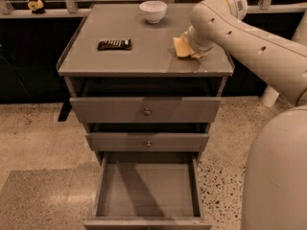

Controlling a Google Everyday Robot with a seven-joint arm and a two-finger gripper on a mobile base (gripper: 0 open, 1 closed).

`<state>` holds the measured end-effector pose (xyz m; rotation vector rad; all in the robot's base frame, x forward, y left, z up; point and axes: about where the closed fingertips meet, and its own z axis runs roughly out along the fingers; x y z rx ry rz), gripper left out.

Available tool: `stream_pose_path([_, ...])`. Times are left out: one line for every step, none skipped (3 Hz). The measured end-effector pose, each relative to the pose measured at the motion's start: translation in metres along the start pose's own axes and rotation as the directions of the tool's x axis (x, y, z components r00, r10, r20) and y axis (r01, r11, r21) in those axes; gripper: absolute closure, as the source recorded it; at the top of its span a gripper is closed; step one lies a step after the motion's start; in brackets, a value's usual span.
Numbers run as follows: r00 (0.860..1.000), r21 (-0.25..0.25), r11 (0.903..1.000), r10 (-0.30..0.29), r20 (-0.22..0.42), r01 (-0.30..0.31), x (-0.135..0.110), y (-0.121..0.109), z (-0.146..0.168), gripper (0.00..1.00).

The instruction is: Pick sponge from bottom drawer and place on counter

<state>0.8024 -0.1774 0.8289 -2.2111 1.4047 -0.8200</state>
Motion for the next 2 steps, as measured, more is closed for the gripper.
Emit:
stream_pose_path([1.0, 0.0, 1.0, 0.0, 0.0, 0.0, 0.0, 0.0001, 0.0001, 0.0])
stream_pose_path([1.0, 0.0, 1.0, 0.0, 0.0, 0.0, 0.0, 0.0001, 0.0001, 0.0])
